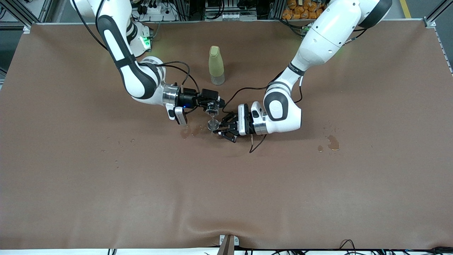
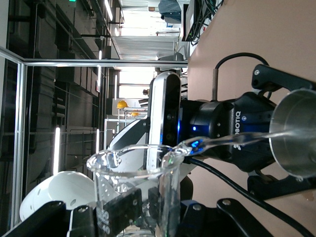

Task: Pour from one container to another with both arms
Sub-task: 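Pour liquid from the beaker into the held jigger, right gripper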

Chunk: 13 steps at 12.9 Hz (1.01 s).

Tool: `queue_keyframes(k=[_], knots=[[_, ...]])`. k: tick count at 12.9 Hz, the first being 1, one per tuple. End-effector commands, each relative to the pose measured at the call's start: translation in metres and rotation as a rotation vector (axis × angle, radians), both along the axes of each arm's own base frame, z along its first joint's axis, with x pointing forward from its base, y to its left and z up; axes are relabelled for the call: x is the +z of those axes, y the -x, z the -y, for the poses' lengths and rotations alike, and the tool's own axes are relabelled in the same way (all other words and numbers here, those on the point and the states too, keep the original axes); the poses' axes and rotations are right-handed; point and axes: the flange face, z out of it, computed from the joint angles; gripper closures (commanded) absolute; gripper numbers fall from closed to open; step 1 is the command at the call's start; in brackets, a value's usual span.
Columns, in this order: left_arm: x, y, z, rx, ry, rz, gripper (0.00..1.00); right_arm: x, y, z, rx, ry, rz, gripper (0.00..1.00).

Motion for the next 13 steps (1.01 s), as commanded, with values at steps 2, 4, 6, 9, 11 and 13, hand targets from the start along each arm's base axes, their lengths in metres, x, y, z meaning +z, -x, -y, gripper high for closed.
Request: queue_keyframes(k=[2,4,6,9,11,13], knots=[[0.0030,0.0010,0.0015,0.007,0.001,0.012,1.00,0.0031,-0.0043,-0.0010,-0.013,-0.027,-0.045,1.00],[0.0020,0.0006,0.0006,0.008,0.000,0.012,1.00,0.0031,-0.0043,-0.0010,-0.014,-0.032,-0.075,1.00],[0.0020,0.0006,0.0006,0.009,0.000,0.011,1.00,0.0049,-0.0040,-0.0021,-0.008,-0.049,-0.115,1.00],[0.0020,0.0006,0.0006,0.009,0.000,0.011,1.00,0.0054,-0.0038,-0.0026,-0.006,-0.057,-0.140,1.00],[0.0014,0.0017,0.0012,0.007,-0.001,0.010,1.00,0.0060,-0.0048,-0.0021,-0.009,-0.062,-0.160,1.00],[0.0006,0.0030,0.0006,0.006,-0.003,0.007,1.00,0.0068,-0.0046,-0.0024,-0.006,-0.085,-0.225,1.00]])
